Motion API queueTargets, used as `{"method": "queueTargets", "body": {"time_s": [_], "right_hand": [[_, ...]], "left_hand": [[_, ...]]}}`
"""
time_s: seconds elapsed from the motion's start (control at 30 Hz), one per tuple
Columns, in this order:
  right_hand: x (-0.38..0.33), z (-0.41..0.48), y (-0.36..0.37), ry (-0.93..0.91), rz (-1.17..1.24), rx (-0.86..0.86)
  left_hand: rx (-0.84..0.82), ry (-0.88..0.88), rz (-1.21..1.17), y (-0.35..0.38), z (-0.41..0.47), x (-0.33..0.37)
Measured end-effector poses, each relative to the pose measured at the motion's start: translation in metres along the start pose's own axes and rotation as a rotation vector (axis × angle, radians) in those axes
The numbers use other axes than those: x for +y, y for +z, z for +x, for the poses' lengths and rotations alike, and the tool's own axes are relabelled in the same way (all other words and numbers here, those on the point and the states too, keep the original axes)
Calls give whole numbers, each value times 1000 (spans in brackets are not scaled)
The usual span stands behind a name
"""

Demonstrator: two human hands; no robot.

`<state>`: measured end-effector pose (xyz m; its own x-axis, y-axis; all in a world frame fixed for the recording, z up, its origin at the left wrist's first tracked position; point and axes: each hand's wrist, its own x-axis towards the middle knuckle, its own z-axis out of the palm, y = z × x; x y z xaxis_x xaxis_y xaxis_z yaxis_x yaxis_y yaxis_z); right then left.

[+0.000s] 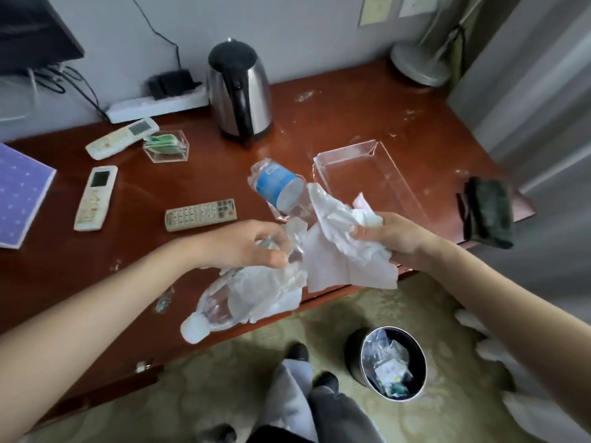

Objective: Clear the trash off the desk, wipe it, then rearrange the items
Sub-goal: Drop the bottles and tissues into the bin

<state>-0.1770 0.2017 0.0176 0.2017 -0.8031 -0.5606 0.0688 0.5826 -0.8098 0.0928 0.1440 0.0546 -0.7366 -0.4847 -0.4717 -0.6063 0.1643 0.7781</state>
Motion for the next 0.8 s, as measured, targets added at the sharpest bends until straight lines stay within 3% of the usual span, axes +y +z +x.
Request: {"method": "queueTargets", "body": {"time_s": [0.27,0.5,0.8], "right_hand": [[-6,-8,-51,3,21,150],[-1,-35,-99,-13,-12,181],[40,-92,-187,-56,-34,81]], "left_hand": [[-129,19,138,-4,57,28],[-121,49,161,15,91,60],[6,35,115,126,136,121]]}}
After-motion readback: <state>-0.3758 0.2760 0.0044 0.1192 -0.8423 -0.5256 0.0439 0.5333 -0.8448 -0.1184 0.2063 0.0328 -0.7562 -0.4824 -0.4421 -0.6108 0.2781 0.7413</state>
